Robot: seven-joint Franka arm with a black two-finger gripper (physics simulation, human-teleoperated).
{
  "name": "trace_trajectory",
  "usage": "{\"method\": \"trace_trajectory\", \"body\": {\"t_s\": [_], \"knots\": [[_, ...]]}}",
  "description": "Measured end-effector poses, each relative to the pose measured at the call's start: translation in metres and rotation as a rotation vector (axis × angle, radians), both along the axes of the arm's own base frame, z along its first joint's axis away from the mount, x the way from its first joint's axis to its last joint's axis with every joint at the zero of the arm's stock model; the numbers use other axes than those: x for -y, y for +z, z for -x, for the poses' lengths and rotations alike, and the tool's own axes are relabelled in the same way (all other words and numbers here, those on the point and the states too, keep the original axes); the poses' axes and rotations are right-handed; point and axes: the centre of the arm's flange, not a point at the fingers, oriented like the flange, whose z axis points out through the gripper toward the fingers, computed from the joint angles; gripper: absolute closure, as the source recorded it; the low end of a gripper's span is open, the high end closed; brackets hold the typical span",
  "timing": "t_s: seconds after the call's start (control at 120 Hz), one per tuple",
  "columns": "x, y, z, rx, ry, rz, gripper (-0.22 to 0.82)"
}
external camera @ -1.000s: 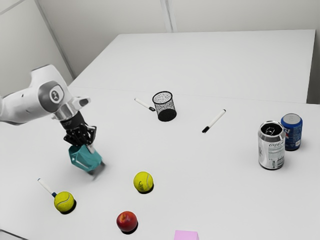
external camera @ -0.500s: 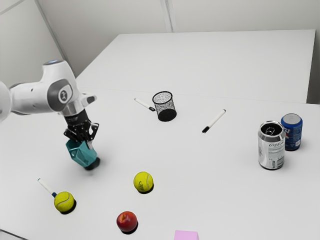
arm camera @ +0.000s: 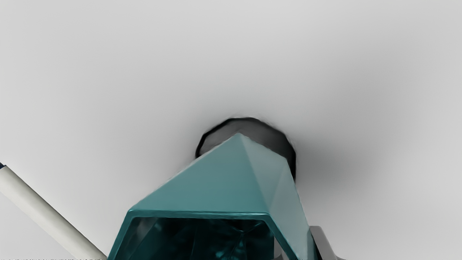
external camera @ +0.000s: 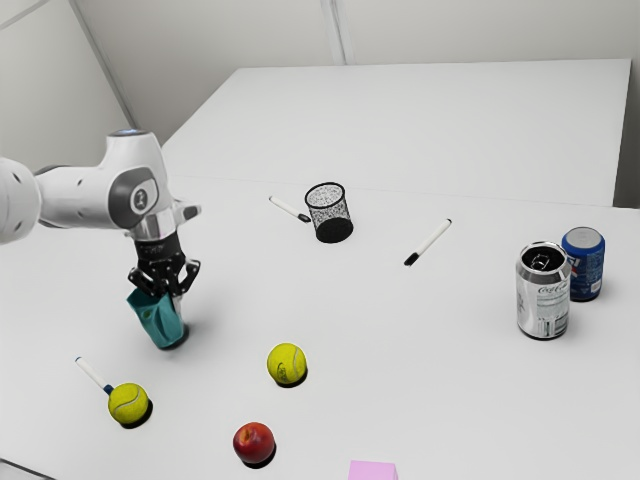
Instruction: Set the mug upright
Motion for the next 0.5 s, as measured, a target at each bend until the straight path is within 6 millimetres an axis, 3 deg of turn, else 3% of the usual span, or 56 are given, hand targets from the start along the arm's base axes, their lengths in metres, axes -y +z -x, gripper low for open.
{"method": "trace_trajectory", "body": {"t_s": [0.208,0.383,0.5], "knots": [[0.001,-0.0047,0.0004,-0.002,0.037,0.003,0.78],[0.0014,-0.0041,-0.0001,0.003,0.055,0.009,0.4],[0.001,-0.0037,-0.0001,0.003,0.063,0.01,0.23]]}}
